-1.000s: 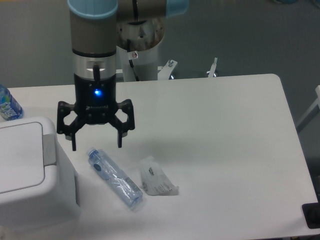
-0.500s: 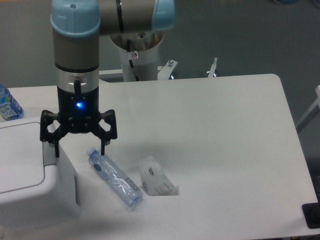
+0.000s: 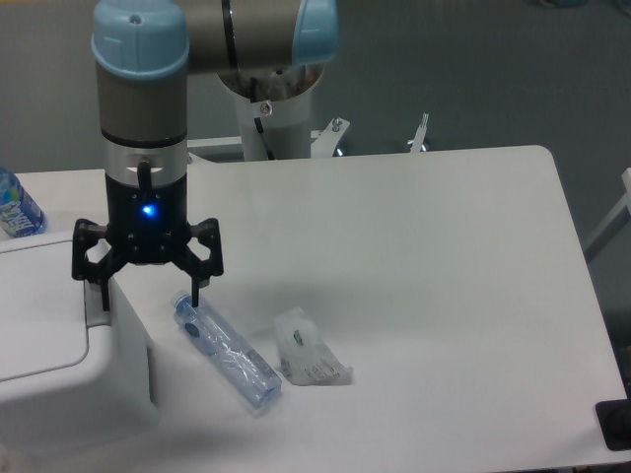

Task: Open the trash can
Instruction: 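Lower the gripper onto the lid edge to push the lid open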

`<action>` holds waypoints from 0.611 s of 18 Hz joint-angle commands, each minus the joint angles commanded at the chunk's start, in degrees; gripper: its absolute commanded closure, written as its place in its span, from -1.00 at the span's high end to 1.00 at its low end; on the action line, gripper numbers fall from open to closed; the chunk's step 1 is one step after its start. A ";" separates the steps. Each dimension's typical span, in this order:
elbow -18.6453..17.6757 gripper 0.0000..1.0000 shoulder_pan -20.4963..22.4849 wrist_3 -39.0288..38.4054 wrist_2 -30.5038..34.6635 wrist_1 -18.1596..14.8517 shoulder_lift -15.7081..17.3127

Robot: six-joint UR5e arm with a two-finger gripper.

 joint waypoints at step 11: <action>0.00 1.00 -0.09 0.00 0.00 0.00 -0.35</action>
